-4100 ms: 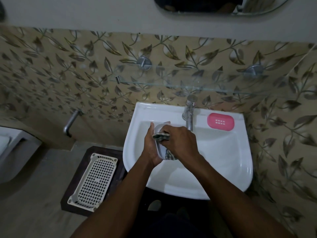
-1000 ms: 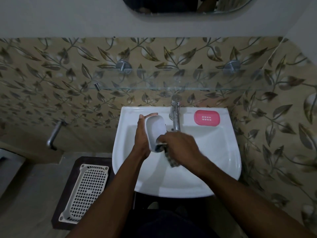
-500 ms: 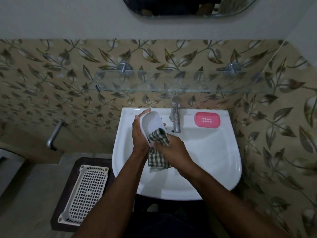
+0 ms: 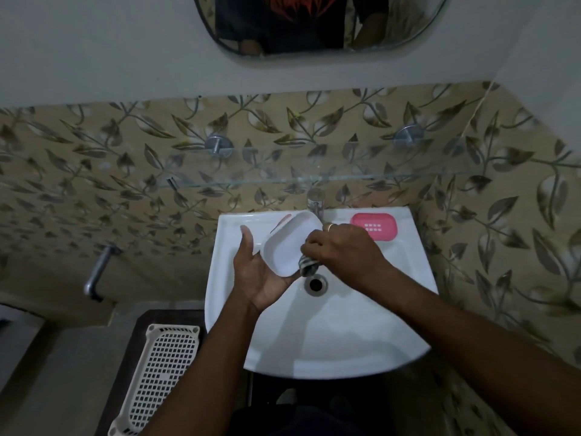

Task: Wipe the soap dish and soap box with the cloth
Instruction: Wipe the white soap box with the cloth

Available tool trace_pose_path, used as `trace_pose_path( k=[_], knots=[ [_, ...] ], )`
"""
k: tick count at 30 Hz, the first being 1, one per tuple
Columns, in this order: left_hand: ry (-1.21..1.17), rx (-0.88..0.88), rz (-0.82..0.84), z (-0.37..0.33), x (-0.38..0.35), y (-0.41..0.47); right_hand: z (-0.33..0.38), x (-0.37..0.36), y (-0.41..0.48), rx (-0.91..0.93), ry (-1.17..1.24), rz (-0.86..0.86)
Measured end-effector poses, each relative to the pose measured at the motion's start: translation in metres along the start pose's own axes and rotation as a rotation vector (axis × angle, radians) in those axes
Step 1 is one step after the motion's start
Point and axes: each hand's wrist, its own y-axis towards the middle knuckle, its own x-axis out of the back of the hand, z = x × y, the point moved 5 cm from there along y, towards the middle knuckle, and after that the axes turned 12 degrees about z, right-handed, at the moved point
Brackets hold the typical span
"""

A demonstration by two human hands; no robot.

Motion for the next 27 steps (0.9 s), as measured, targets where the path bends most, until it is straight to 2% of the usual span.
trace_pose_path(
  k=[3,7,12,14,16,18,20,23,27],
  knots=[
    [0.081,-0.012,-0.029,0.0,0.0,0.005,0.003,-0.003,-0.002,-0.057,0.077,0.11],
    [0.098,-0.052,-0.119,0.008,0.006,0.007,0.018,-0.002,-0.005,-0.186,0.389,0.196],
    [0.175,-0.068,-0.173,0.007,0.005,0.007,0.044,-0.01,-0.011,-0.278,0.797,0.126],
    [0.185,-0.066,-0.144,0.006,0.007,0.006,0.04,-0.009,-0.014,-0.253,0.764,0.112],
    [0.179,-0.054,-0.108,0.005,0.008,0.005,0.032,-0.002,-0.016,-0.198,0.522,0.097],
    [0.176,-0.046,-0.076,0.005,0.008,0.006,0.017,0.001,-0.015,-0.237,0.307,0.135],
    [0.184,-0.054,-0.057,0.004,0.005,0.007,0.004,-0.001,-0.013,-0.297,0.205,0.163],
    [0.204,-0.057,-0.053,0.003,0.004,0.009,0.005,-0.002,-0.014,-0.338,0.278,0.107],
    [0.199,-0.064,-0.084,0.008,0.007,0.006,0.032,-0.012,-0.02,-0.345,0.579,0.09]
  ],
)
